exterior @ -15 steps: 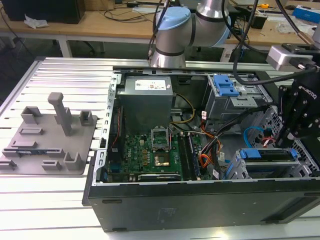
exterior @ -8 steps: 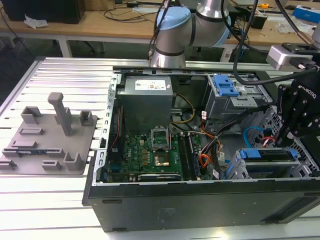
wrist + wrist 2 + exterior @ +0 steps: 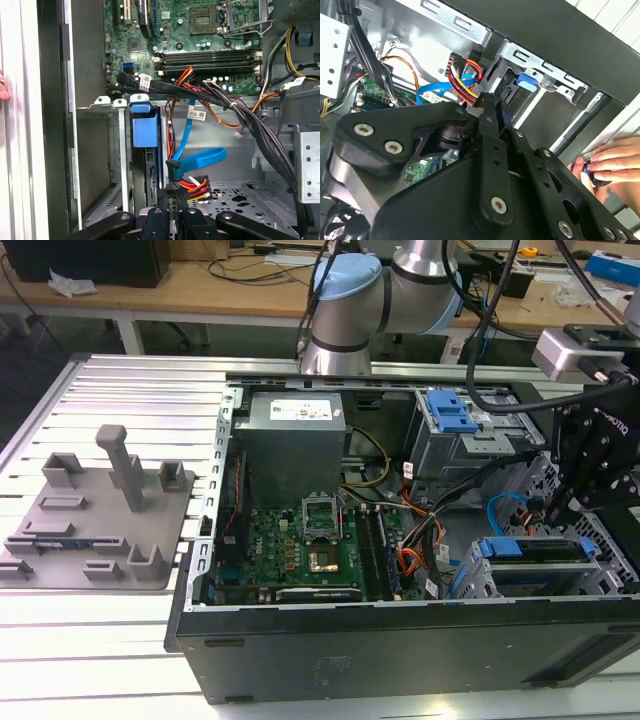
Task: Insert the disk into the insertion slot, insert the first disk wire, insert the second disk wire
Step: 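Insert the first disk wire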
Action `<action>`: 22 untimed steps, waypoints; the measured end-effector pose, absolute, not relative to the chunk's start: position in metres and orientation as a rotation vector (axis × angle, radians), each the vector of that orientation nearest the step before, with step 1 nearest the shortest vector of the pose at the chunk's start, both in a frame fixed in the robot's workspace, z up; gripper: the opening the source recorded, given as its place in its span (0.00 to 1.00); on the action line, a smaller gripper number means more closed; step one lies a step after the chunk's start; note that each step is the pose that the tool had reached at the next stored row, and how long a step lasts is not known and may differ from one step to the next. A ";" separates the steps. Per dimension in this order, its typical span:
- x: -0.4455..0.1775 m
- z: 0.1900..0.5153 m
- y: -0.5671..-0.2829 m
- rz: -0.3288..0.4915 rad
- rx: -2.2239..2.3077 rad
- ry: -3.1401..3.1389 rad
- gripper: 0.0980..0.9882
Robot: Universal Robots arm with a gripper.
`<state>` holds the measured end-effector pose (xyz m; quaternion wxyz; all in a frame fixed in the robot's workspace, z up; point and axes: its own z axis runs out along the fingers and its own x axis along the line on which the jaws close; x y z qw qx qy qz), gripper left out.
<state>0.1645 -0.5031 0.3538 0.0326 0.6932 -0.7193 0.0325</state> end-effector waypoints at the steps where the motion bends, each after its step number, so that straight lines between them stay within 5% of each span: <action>1: 0.164 0.354 -0.503 0.100 2.134 -2.214 0.08; 22: 0.166 0.353 -0.514 0.102 2.143 -2.205 0.08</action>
